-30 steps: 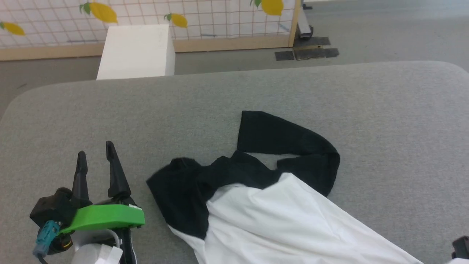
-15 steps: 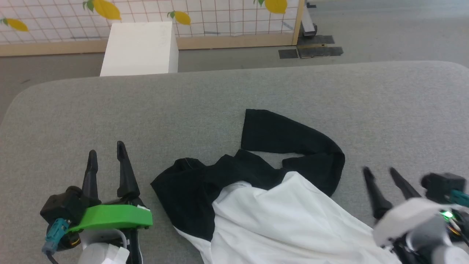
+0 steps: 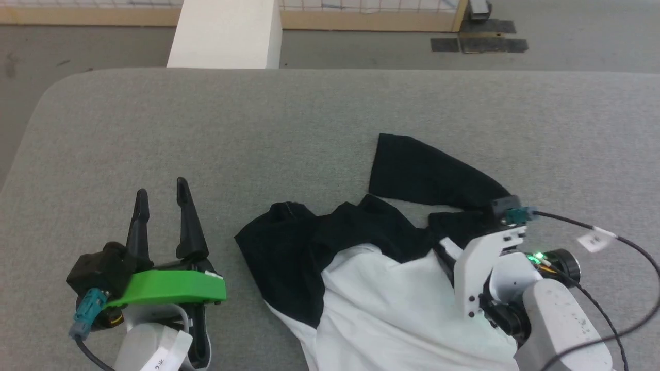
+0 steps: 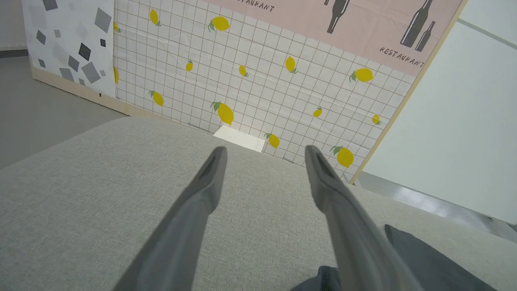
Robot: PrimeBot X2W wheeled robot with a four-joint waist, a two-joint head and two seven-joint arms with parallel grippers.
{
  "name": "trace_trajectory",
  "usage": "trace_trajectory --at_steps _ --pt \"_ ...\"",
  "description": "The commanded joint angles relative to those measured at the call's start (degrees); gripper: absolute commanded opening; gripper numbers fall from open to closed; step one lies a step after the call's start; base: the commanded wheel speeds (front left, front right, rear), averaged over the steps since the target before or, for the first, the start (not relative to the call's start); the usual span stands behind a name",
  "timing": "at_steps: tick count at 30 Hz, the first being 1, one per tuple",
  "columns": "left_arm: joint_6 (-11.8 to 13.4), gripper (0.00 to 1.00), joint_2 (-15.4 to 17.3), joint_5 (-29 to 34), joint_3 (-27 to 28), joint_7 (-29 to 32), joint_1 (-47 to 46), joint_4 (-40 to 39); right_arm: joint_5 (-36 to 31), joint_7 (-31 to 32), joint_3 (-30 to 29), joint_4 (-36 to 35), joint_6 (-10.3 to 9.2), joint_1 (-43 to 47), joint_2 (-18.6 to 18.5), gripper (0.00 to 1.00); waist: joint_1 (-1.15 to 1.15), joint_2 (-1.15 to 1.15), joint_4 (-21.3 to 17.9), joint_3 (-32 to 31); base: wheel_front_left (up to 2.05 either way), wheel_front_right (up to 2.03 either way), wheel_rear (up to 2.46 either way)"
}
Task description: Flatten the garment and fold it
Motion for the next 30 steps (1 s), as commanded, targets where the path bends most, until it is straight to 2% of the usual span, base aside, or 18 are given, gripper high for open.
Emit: trace_trajectory --at_steps 1,4,5,6,7,10,11,13,21,24,25,26,27,30 --pt "0.44 1.0 -0.09 0.09 -0.22 -0.2 -0.85 -0.18 -0.5 2.89 0.55 1.73 -0.09 -1.24 -0.02 1.0 0.0 0.43 1.41 1.34 0.0 0.0 0.0" --pt "0.66 1.0 -0.09 -0.08 -0.44 -0.2 -1.05 -0.17 -1.9 10.29 2.39 5.09 -0.09 -2.38 -0.67 1.0 0.0 0.43 1.84 1.66 0.0 0.0 0.0" --pt "0.75 1.0 -0.09 -0.16 -0.55 -0.2 -1.07 -0.13 -2.09 12.74 2.73 5.81 -0.09 -2.59 -0.94 0.72 0.0 0.43 1.96 1.72 0.0 0.0 0.0" --pt "0.82 1.0 -0.09 -0.23 -0.65 -0.2 -1.11 -0.1 -2.17 13.94 2.91 5.95 -0.09 -2.79 -1.17 0.24 0.0 0.43 2.03 1.77 0.0 0.0 0.0" --pt "0.9 1.0 -0.09 -0.31 -0.75 -0.2 -1.16 -0.08 -2.14 14.0 2.8 5.56 -0.09 -3.12 -1.46 0.0 0.0 0.43 2.09 1.82 0.0 0.0 0.0" --pt "1.14 1.0 -0.09 -0.53 -0.74 -0.21 -1.16 -0.09 -2.63 10.25 -0.5 4.15 -0.09 -4.03 -1.86 0.0 0.0 0.43 1.9 1.69 0.0 0.0 0.0" --pt "1.29 1.0 -0.09 -0.62 -0.55 -0.21 -0.84 -0.04 -5.87 -1.7 -13.78 1.51 -0.09 -6.31 -1.28 0.0 0.0 0.43 0.85 0.46 0.0 0.0 0.0" --pt "1.21 1.0 -0.09 -0.61 -0.59 -0.21 -0.7 0.03 -7.04 -4.57 -18.81 0.42 -0.09 -6.69 -1.15 0.0 0.0 0.43 0.53 -0.08 0.0 0.0 0.0" --pt "0.94 1.0 -0.09 -0.54 -0.35 -0.21 0.3 0.29 -10.55 -7.38 -38.74 -4.09 -0.09 -2.76 -0.31 0.0 0.0 0.43 -0.91 -1.44 0.0 0.0 0.0" --pt "0.75 1.0 -0.09 -0.44 -0.28 -0.21 0.6 0.52 -10.48 -5.8 -40.88 -3.43 -0.09 0.24 -0.11 0.0 0.0 0.43 -1.74 -1.76 0.0 0.0 0.0" --pt "0.68 1.0 -0.09 -0.38 -0.33 -0.21 0.65 0.61 -9.23 -5.37 -40.18 -2.82 -0.09 1.27 -0.07 0.04 0.0 0.43 -2.08 -1.84 0.0 0.0 0.0" --pt "0.58 1.0 -0.09 -0.36 -0.41 -0.21 0.66 0.69 -7.78 -5.27 -39.0 -2.28 -0.09 2.1 -0.06 0.46 0.0 0.43 -2.38 -1.91 0.0 0.0 0.0" --pt "0.41 1.0 -0.09 -0.3 -0.61 -0.21 0.66 0.81 -5.89 -5.56 -37.62 -1.92 -0.09 3.08 -0.05 1.0 0.0 0.43 -2.67 -2.0 0.0 0.0 0.0" --pt "0.06 1.0 -0.09 -0.03 -1.68 -0.21 0.42 1.14 -1.14 -8.99 -33.58 -3.11 -0.09 5.48 -0.04 1.0 0.0 0.43 -3.46 -2.24 0.0 0.0 0.0"
